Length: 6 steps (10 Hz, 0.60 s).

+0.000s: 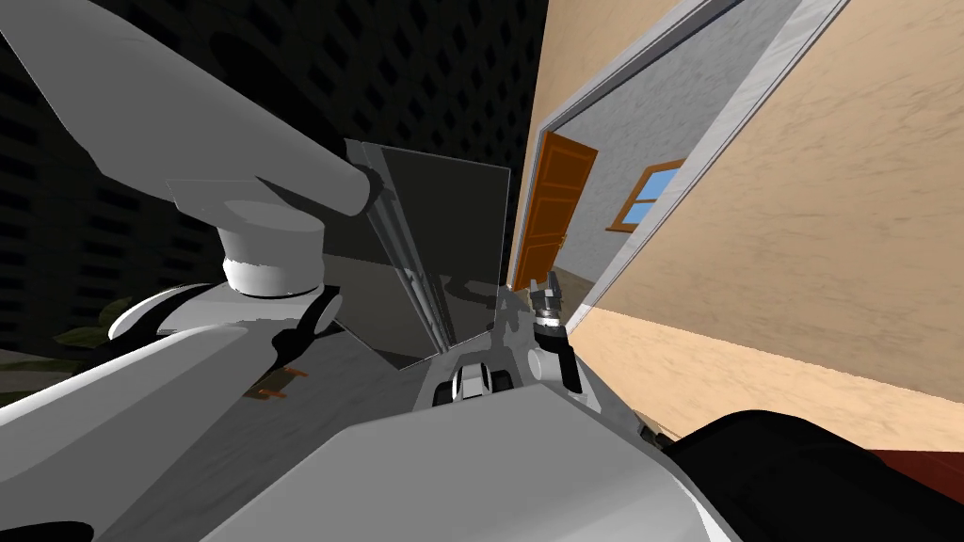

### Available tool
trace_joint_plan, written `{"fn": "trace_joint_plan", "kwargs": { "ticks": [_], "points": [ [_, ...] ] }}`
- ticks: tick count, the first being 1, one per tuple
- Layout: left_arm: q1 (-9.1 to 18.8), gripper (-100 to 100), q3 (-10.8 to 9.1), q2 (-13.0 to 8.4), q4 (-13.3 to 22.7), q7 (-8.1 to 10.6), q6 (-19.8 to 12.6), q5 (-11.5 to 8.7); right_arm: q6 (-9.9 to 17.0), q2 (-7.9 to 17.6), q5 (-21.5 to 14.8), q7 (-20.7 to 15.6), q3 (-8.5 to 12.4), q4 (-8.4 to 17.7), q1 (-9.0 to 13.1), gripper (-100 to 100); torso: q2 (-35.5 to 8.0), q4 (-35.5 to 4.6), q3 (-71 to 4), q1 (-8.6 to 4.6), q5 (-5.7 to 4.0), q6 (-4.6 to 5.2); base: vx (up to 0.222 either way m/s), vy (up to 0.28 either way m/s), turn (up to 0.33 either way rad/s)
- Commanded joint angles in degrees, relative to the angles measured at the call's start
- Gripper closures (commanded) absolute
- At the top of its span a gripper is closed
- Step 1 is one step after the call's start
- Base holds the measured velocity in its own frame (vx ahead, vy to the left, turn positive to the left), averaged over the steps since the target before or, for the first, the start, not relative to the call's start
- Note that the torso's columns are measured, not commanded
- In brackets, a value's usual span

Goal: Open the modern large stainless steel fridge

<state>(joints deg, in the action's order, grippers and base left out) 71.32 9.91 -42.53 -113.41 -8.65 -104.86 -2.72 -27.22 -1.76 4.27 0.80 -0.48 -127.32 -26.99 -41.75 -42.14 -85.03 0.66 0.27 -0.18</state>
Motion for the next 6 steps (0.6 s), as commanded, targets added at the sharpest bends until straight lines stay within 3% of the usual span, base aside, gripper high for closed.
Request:
{"fn": "trace_joint_plan", "kwargs": {
  "ticks": [1, 2, 3, 4, 5, 6],
  "points": [
    [1.4, -100, 0.13, -0.7, -0.5, -0.78, -1.6, -0.5, 0.0, 0.0, 0.0, 0.0, 0.0, 0.0, 0.0, 0, -0.1, 0.1, 0.1, -0.08, 0.01, 0.07, 0.073, -0.025, -0.046],
    [0.8, -100, 0.22, -0.2, -0.1, -0.36, -1.0, -0.5, 0.0, 0.0, 0.0, 0.0, 0.0, 0.0, 0.0, 0, 0.2, 0.0, -0.1, -0.28, -0.17, 0.16, 0.034, -0.018, 0.003],
    [0.9, 100, 0.28, -0.1, -0.2, -0.46, -1.4, -0.6, 0.0, 0.0, 0.0, 0.0, 0.0, 0.0, 0.0, 0, 0.2, 0.1, -0.2, -0.35, -0.19, 0.24, -0.017, -0.009, 0.014],
    [3.4, 100, 1.43, 0.6, 2.6, -0.48, 1.4, -0.6, 0.0, 0.0, 0.0, 0.0, 0.0, 0.0, 0.0, 0, 0.1, 0.1, -0.1, -0.41, -0.18, 0.26, -0.209, 0.102, -0.202],
    [3.4, 100, 1.43, 0.6, 4.1, -0.48, 2.5, -0.6, 0.0, 0.0, 0.0, 0.0, 0.0, 0.0, 0.0, 0, -0.3, 0.1, 0.2, -0.41, -0.26, 0.55, -0.201, 0.152, -0.25],
    [3.4, 100, 1.43, 0.6, 5.8, -0.48, 4.6, -0.6, 0.0, 0.0, 0.0, 0.0, 0.0, 0.0, 0.0, 0, -0.4, 0.1, 0.4, -0.33, -0.05, 0.12, -0.076, 0.067, -0.067]
  ]
}}
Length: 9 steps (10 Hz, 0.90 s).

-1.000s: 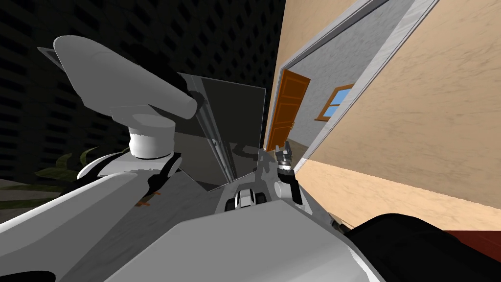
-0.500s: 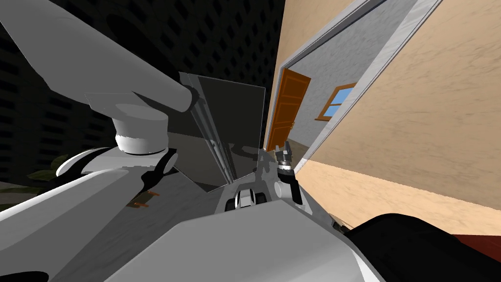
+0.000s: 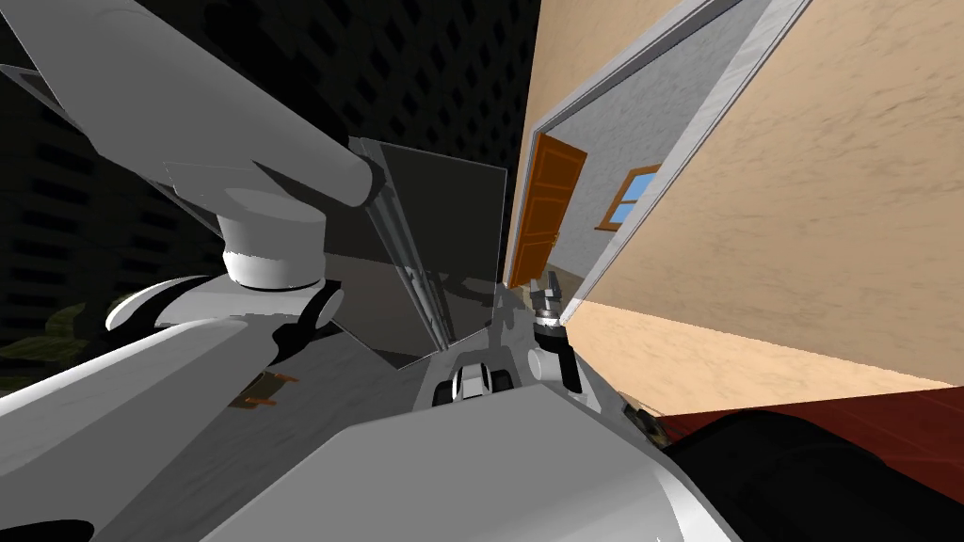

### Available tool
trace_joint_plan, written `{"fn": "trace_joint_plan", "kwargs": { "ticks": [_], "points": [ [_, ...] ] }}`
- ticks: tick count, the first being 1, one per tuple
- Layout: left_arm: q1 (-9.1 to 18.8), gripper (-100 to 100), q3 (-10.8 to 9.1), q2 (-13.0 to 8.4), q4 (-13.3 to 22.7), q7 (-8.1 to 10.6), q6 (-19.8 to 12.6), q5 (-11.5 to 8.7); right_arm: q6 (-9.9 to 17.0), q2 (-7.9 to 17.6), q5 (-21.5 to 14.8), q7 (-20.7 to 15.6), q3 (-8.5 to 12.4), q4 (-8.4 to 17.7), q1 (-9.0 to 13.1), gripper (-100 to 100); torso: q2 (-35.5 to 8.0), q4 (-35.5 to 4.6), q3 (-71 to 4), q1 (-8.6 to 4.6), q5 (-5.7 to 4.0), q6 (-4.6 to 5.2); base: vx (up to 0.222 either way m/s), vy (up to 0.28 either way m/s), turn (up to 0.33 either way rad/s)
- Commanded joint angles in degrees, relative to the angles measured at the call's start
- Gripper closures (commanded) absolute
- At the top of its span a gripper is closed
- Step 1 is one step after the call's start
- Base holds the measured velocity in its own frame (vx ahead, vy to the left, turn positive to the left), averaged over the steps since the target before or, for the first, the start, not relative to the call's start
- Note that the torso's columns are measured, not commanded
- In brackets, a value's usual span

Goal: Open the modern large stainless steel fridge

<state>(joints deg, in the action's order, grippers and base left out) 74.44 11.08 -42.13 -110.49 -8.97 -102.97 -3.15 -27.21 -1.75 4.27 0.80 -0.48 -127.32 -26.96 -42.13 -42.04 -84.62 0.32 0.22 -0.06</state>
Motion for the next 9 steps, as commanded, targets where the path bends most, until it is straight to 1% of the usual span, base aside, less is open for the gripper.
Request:
{"fn": "trace_joint_plan", "kwargs": {
  "ticks": [1, 2, 3, 4, 5, 6, 7, 8, 9],
  "points": [
    [0.3, 100, 0.26, 0.1, 4.8, -0.16, 2.7, -0.2, 0.0, 0.0, 0.0, 0.0, 0.0, 0.0, 0.0, 0, 0.2, 0.0, 0.0, 0.19, 0.21, -0.36, -0.013, -0.013, 0.034],
    [0.3, 100, 0.26, 0.1, 5.3, -0.16, 2.7, -0.2, 0.0, 0.0, 0.0, 0.0, 0.0, 0.0, 0.0, 0, 0.3, 0.1, -0.1, 0.39, 0.31, -0.42, 0.015, -0.034, 0.027],
    [2.7, 100, 1.43, 0.8, 7.7, -0.21, 6.2, -0.2, 0.0, 0.0, 0.0, 0.0, 0.0, 0.0, 0.0, 0, 0.3, 0.1, -0.2, 0.48, 0.32, -0.3, -0.134, 0.08, -0.178],
    [2.7, 100, 1.43, 0.8, 9.1, -0.21, 7.5, -0.2, 0.0, 0.0, 0.0, 0.0, 0.0, 0.0, 0.0, 0, -0.1, 0.1, 0.0, 0.4, 0.12, 0.12, -0.217, 0.145, -0.205],
    [2.7, 100, 1.43, 0.8, 10.4, -0.21, 8.8, -0.2, 0.0, 0.0, 0.0, 0.0, 0.0, 0.0, 0.0, 0, -0.4, 0.0, 0.2, 0.21, 0.12, -0.06, -0.118, 0.074, -0.067],
    [2.7, 100, 1.43, 0.8, 12.0, -0.21, 8.8, -0.2, 0.0, 0.0, 0.0, 0.0, 0.0, 0.0, 0.0, 0, -0.2, -0.1, 0.2, 0.11, 0.17, -0.33, -0.021, 0.005, 0.021],
    [2.7, 100, 1.43, 0.8, 13.7, -0.21, 8.8, -0.2, 0.0, 0.0, 0.0, 0.0, 0.0, 0.0, 0.0, 0, 0.1, 0.1, 0.0, 0.18, 0.22, -0.37, 0.008, -0.022, 0.04],
    [5.1, 100, 2.59, 1.5, 15.7, -0.27, 11.9, -0.3, 0.0, 0.0, 0.0, 0.0, 0.0, 0.0, 0.0, 0, 0.2, 0.1, -0.2, 0.23, 0.17, -0.24, -0.147, 0.086, -0.212],
    [5.1, 100, 2.59, 1.5, 17.6, -0.27, 13.2, -0.3, 0.0, 0.0, 0.0, 0.0, 0.0, 0.0, 0.0, 0, -0.1, 0.0, -0.1, 0.21, 0.0, 0.19, -0.212, 0.112, -0.179]
  ]
}}
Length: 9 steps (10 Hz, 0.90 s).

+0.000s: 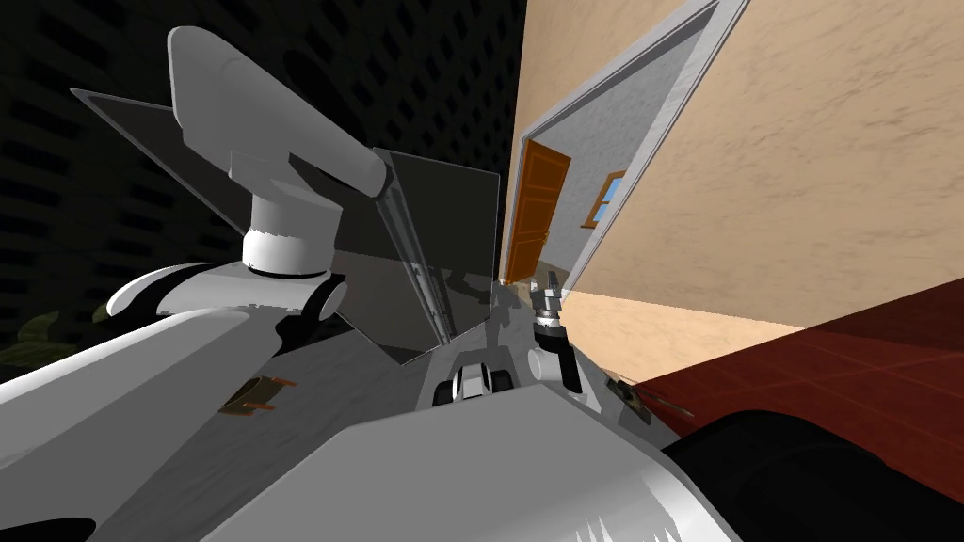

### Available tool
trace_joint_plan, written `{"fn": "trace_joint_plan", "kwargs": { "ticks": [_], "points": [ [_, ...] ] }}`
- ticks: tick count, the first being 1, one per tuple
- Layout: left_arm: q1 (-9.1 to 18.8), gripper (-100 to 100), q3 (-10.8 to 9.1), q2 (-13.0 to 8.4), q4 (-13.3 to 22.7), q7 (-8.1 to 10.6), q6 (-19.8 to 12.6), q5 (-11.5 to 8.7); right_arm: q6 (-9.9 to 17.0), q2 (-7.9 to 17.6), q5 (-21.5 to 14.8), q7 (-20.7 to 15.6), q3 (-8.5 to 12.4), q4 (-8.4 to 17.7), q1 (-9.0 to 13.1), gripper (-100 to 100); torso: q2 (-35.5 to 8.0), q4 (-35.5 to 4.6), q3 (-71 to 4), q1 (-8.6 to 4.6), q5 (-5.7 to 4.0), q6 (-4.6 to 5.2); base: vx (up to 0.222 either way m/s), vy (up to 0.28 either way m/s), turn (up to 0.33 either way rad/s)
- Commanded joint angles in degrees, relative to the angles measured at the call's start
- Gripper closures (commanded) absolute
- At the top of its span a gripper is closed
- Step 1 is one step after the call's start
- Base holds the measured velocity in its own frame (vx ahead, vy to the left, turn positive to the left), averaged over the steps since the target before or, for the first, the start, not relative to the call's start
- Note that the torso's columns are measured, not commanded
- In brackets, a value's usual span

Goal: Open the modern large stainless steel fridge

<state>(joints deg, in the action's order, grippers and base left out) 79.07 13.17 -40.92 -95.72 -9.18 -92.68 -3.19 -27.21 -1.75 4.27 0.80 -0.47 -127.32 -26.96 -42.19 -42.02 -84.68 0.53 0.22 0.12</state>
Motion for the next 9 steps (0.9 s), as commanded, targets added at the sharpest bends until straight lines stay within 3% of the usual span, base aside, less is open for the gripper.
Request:
{"fn": "trace_joint_plan", "kwargs": {
  "ticks": [1, 3, 4, 6, 8, 9],
  "points": [
    [0.5, 100, 0.5, 0.3, 4.9, -0.05, 4.6, -0.2, 0.0, 0.0, 0.0, 0.0, 0.0, 0.0, 0.0, 0, -0.1, -0.2, 0.1, -0.33, -0.12, -0.07, -0.121, 0.053, -0.006],
    [0.5, 100, 0.5, 0.3, 7.5, -0.05, 4.6, -0.2, 0.0, 0.0, 0.0, 0.0, 0.0, 0.0, 0.0, 0, 0.3, -0.1, -0.1, -0.82, -0.31, -0.11, -0.011, 0.006, 0.015],
    [2.9, 100, 1.67, 0.9, 9.8, -0.1, 7.5, -0.3, 0.0, 0.0, 0.0, 0.0, 0.0, 0.0, 0.0, 0, 0.3, -0.1, -0.1, -0.79, -0.31, -0.1, -0.132, 0.06, -0.212],
    [2.9, 100, 1.67, 0.9, 13.5, -0.1, 10.4, -0.3, 0.0, 0.0, 0.0, 0.0, 0.0, 0.0, 0.0, 0, -0.2, -0.3, 0.2, -0.54, -0.26, -0.01, -0.167, 0.078, -0.114],
    [2.9, 100, 1.67, 0.9, 15.9, -0.1, 10.7, -0.3, 0.0, 0.0, 0.0, 0.0, 0.0, 0.0, 0.0, 0, 0.2, -0.2, -0.1, -0.64, -0.24, -0.14, -0.015, 0.004, 0.017],
    [5.4, 100, 2.83, 1.6, 18.1, -0.15, 13.4, -0.3, 0.0, 0.0, 0.0, 0.0, 0.0, 0.0, 0.0, 0, 0.3, -0.1, -0.1, -0.67, -0.26, -0.11, -0.147, 0.053, -0.236]
  ]
}}
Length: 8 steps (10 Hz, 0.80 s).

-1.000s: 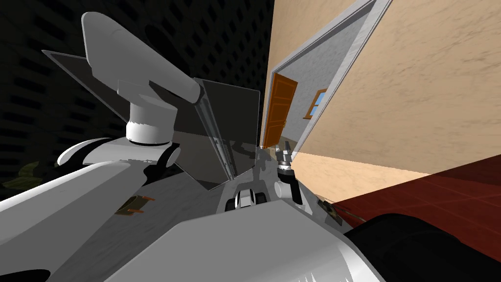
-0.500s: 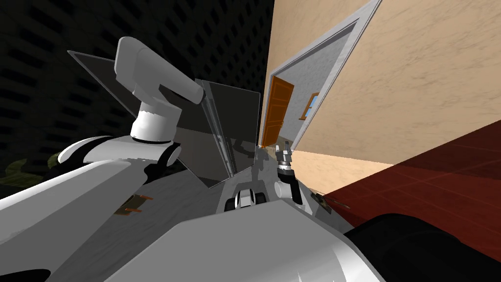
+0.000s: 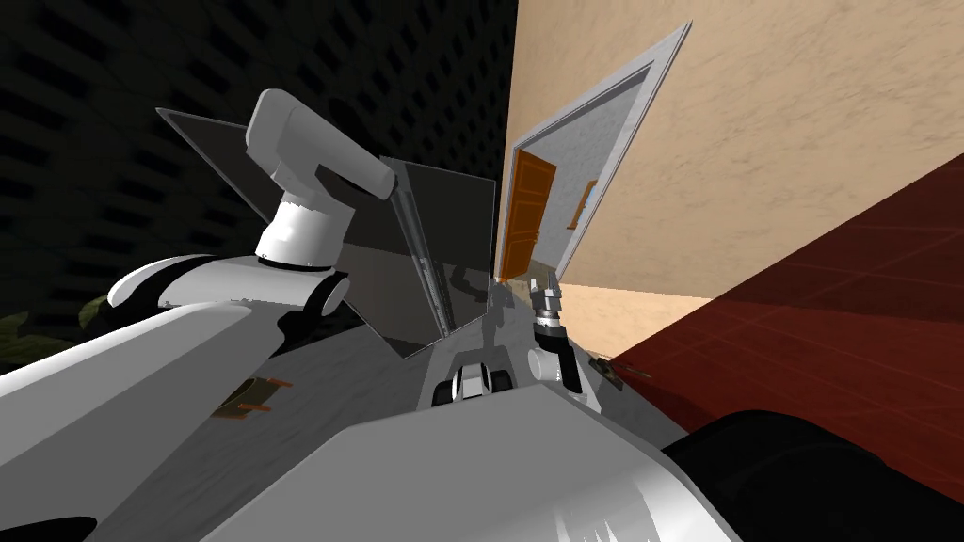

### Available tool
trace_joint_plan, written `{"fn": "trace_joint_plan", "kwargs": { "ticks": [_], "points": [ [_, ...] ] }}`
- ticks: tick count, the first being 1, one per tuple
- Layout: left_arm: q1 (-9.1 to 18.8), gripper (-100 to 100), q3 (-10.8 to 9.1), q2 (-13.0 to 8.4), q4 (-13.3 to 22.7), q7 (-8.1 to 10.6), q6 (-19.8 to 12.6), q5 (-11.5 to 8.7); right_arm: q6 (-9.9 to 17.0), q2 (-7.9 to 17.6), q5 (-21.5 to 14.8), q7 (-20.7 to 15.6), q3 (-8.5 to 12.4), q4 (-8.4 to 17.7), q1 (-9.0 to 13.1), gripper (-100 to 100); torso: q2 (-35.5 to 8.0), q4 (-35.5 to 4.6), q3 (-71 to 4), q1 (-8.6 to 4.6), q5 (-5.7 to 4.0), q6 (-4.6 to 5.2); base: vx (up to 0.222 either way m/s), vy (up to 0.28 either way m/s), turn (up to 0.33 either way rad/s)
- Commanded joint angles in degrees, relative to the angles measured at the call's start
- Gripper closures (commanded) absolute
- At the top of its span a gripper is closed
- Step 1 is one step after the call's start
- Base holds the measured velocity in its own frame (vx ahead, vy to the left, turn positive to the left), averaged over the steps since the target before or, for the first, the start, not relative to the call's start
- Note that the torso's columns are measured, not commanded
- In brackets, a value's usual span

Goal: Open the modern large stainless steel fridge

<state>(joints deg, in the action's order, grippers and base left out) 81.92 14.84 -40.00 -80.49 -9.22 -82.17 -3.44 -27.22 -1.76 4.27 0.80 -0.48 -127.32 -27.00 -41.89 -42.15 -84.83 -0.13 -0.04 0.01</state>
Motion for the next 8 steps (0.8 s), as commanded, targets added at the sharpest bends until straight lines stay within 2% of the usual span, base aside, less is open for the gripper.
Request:
{"fn": "trace_joint_plan", "kwargs": {
  "ticks": [1, 2, 4, 5, 7, 8],
  "points": [
    [2.5, 100, 1.16, 0.7, 4.4, -0.11, 4.3, -0.1, 0.0, 0.0, 0.0, 0.0, 0.0, 0.0, 0.0, 0, -0.6, -0.1, 0.3, 0.16, 0.03, 0.07, -0.213, 0.077, -0.188],
    [2.5, 100, 1.16, 0.7, 6.0, -0.11, 6.0, -0.1, 0.0, 0.0, 0.0, 0.0, 0.0, 0.0, 0.0, 0, -0.8, -0.3, 0.6, 0.26, 0.09, -0.04, -0.116, 0.049, -0.017],
    [2.5, 100, 1.16, 0.7, 9.2, -0.11, 6.2, -0.1, 0.0, 0.0, 0.0, 0.0, 0.0, 0.0, 0.0, 0, -0.1, -0.1, 0.1, 0.09, 0.04, -0.03, -0.012, 0.009, 0.017],
    [4.9, 100, 2.33, 1.3, 11.5, -0.16, 9.2, -0.1, 0.0, 0.0, 0.0, 0.0, 0.0, 0.0, 0.0, 0, 0.0, 0.0, 0.0, 0.02, 0.01, 0.0, -0.148, 0.04, -0.26],
    [4.9, 100, 2.33, 1.3, 15.2, -0.16, 12.3, -0.1, 0.0, 0.0, 0.0, 0.0, 0.0, 0.0, 0.0, 0, -0.8, -0.3, 0.5, 0.2, 0.07, -0.04, -0.176, 0.052, -0.097],
    [4.9, 100, 2.33, 1.3, 17.1, -0.16, 12.3, -0.1, 0.0, 0.0, 0.0, 0.0, 0.0, 0.0, 0.0, 0, -0.5, -0.2, 0.4, 0.23, 0.09, -0.08, -0.032, 0.027, 0.034]
  ]
}}
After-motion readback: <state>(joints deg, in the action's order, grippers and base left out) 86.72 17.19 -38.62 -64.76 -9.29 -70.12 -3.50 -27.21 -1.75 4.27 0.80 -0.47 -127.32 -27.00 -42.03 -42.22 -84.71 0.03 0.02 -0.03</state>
